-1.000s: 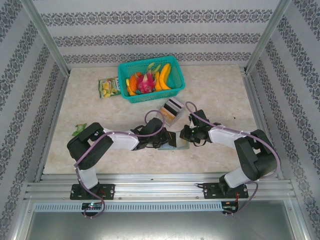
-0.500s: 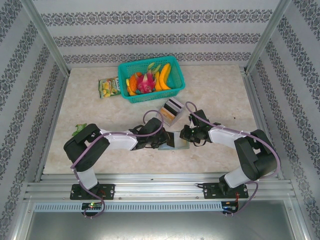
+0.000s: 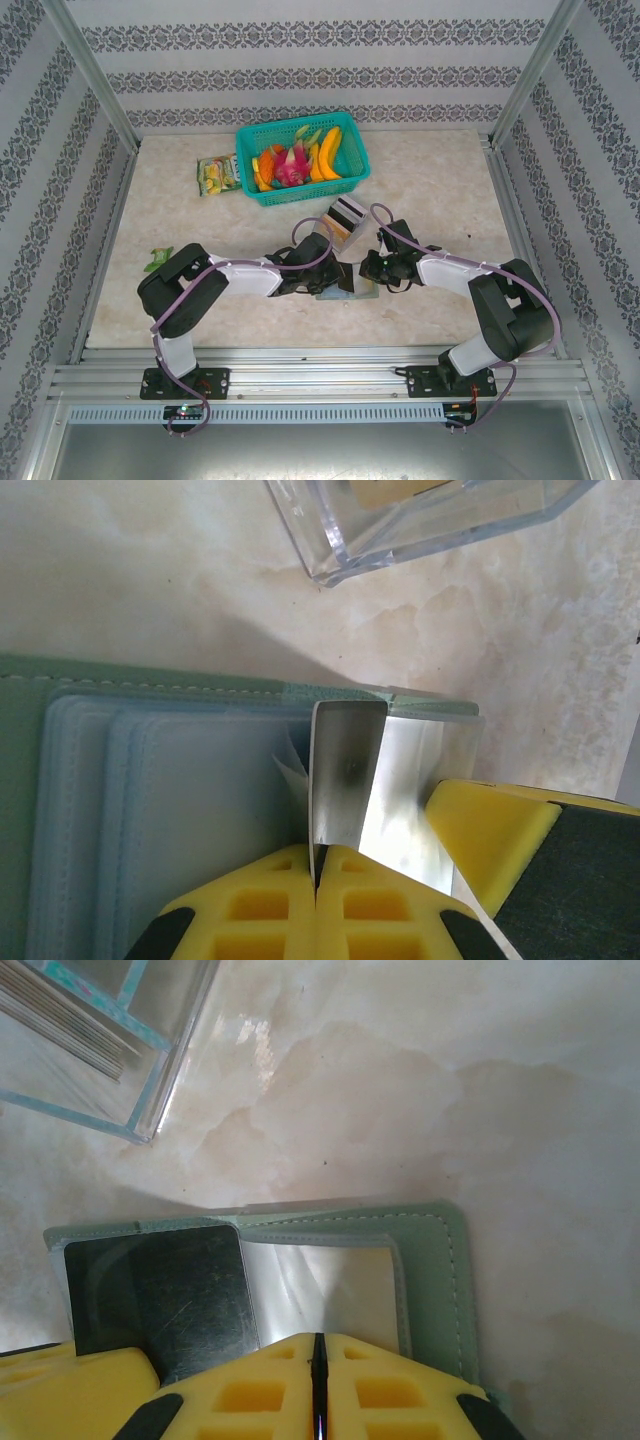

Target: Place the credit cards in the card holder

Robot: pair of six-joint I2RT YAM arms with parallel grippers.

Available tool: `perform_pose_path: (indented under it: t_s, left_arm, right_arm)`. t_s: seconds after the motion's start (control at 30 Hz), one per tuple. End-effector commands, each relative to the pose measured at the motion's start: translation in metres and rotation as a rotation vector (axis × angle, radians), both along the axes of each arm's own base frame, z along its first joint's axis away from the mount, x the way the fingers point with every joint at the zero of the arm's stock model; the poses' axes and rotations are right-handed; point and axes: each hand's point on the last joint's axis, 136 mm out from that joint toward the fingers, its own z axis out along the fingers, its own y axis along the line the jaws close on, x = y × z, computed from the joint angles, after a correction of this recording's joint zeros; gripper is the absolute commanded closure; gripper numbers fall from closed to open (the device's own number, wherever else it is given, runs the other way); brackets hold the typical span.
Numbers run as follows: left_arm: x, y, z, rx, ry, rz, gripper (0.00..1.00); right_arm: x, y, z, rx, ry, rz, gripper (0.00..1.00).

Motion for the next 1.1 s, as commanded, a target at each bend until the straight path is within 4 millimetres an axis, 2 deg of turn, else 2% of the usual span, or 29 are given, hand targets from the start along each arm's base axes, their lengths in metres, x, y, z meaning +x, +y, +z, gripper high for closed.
perform_pose_path:
  t_s: [0.0,0.1,0.23,0.47,0.73,0.87,1.07]
  left_arm:
    - [-0.031,0.036,-0.036,0.192,0.103,-0.004,1.0]
    - [-0.031,0.041,-0.023,0.185,0.068,0.003,1.0]
    - [-0.025,0.035,-0.005,0.155,0.011,-0.018,1.0]
    - [-0.025,0.033,-0.015,0.174,0.028,-0.021,1.0]
    - [-0.022,0.008,-0.029,0.099,0.048,-0.069,1.0]
    - [-0.026,0.013,-0.04,0.123,0.08,-0.06,1.0]
    - [-0.025,0.025,-0.024,0.148,0.038,-0.045,1.0]
  right_arm:
    - [-0.017,-0.01,-0.016,-0.058,0.067,-0.013,0.9]
    - [-0.016,-0.01,-0.014,-0.059,0.06,-0.011,0.9]
    - [-0.016,-0.01,-0.015,-0.061,0.063,-0.008,0.9]
    - [-0.017,-0.009,-0.016,-0.058,0.066,-0.007,0.9]
    - [-0.017,-0.009,-0.017,-0.061,0.07,-0.006,0.9]
    - [-0.018,-0.01,-0.016,-0.062,0.069,-0.005,0.9]
    - [-0.017,-0.011,-0.014,-0.065,0.065,-0.008,0.9]
